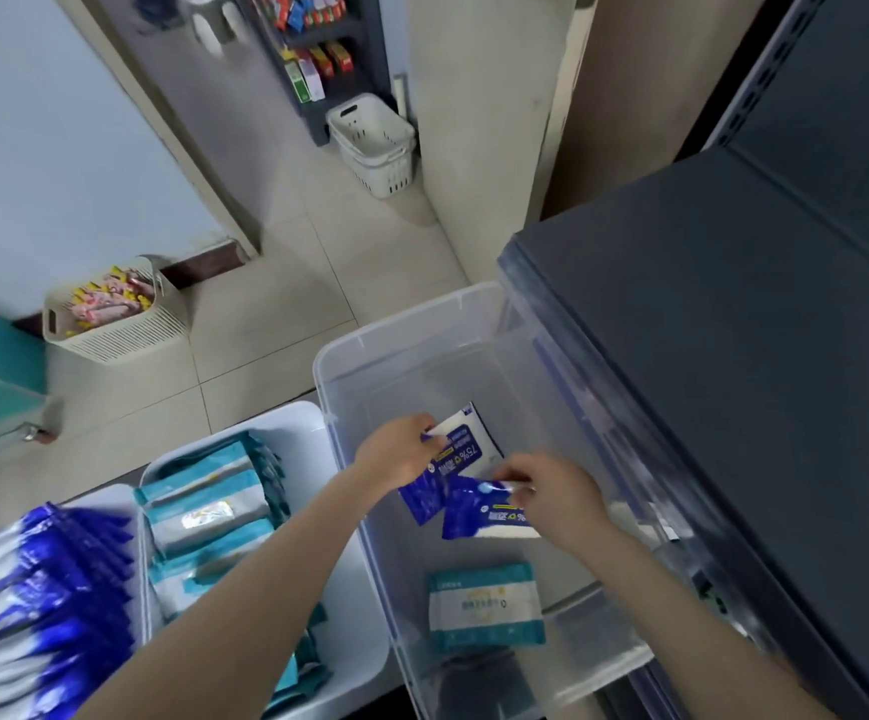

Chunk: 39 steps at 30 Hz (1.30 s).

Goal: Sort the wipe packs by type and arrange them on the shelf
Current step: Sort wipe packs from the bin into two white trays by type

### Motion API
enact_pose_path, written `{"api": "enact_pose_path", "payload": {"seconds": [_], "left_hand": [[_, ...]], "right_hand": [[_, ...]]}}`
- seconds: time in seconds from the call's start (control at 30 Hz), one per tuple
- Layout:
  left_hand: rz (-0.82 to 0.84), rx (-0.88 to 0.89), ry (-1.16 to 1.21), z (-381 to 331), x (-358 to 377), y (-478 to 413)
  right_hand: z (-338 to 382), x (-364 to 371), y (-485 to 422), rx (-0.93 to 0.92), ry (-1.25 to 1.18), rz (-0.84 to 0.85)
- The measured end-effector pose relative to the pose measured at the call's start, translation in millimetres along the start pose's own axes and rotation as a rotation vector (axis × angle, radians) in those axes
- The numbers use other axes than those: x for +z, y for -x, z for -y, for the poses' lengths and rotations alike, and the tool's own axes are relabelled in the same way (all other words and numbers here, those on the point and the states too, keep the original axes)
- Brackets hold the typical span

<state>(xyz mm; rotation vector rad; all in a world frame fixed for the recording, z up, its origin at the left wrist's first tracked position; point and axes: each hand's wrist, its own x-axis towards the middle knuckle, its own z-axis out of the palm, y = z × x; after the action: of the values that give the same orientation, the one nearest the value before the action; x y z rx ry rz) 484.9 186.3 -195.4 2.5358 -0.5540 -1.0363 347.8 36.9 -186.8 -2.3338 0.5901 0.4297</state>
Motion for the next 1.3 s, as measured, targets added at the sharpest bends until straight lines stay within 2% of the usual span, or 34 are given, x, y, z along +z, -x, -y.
{"api": "enact_pose_path", "payload": {"seconds": [0.1,0.2,0.3,0.33,0.4,0.43,0.5,0.57,0.6,0.7,0.77,0.83,0.93,0.97,1.03,1.1,1.13,1.2,1.27,1.3], "left_hand": [[0.018,0.051,0.095,-8,-2,20],[0.049,0.066,0.081,-9,3,40],[-0.020,0.049,0.153,-3,9,55],[-0.073,0.021,0.228,-1,10,59],[-0.182,-0.064,0.499,1,11,68],[-0.224,-0.107,0.673,0,11,72],[-0.271,-0.164,0.951,-2,13,81],[-0.274,-0.171,1.068,-5,18,87],[-0.258,-0.166,1.076,-5,22,91],[-0.209,-0.123,1.024,-5,21,102],[-0.235,-0.097,0.933,-3,10,106],[-0.334,-0.080,0.811,2,-6,107],[-0.508,0.018,0.624,12,-24,113],[-0.500,0.062,0.506,13,-28,116],[-0.318,0.089,0.283,11,-34,121],[-0.110,0.073,0.082,8,-34,124],[-0.070,0.059,0.023,8,-32,125],[-0.104,0.007,0.021,13,-28,126],[-0.166,-0.055,0.039,23,-25,128],[-0.187,-0.086,0.069,28,-24,132]], "right_hand": [[22,-5,-8,-0.100,0.082,-0.055],[36,-7,-11,-0.186,0.059,-0.118],[38,-1,-10,-0.290,0.039,-0.299],[38,1,-8,-0.267,0.003,-0.400],[39,2,-2,-0.104,-0.185,-0.541],[40,3,1,0.000,-0.326,-0.528],[46,9,6,0.163,-0.678,-0.298],[52,19,10,0.218,-0.947,-0.038],[55,22,13,0.201,-0.969,0.018],[60,21,19,0.116,-0.914,0.044],[60,13,17,0.045,-0.830,0.069],[59,2,14,-0.048,-0.560,0.082],[64,-14,11,-0.237,0.003,0.121],[69,-18,12,-0.307,0.143,0.141],[80,-20,17,-0.433,0.286,0.158],[85,-16,21,-0.476,0.263,0.162],[84,-14,21,-0.457,0.205,0.160],[75,-7,18,-0.372,-0.033,0.124],[60,4,12,-0.255,-0.277,0.001],[51,11,9,-0.187,-0.302,-0.071]]}}
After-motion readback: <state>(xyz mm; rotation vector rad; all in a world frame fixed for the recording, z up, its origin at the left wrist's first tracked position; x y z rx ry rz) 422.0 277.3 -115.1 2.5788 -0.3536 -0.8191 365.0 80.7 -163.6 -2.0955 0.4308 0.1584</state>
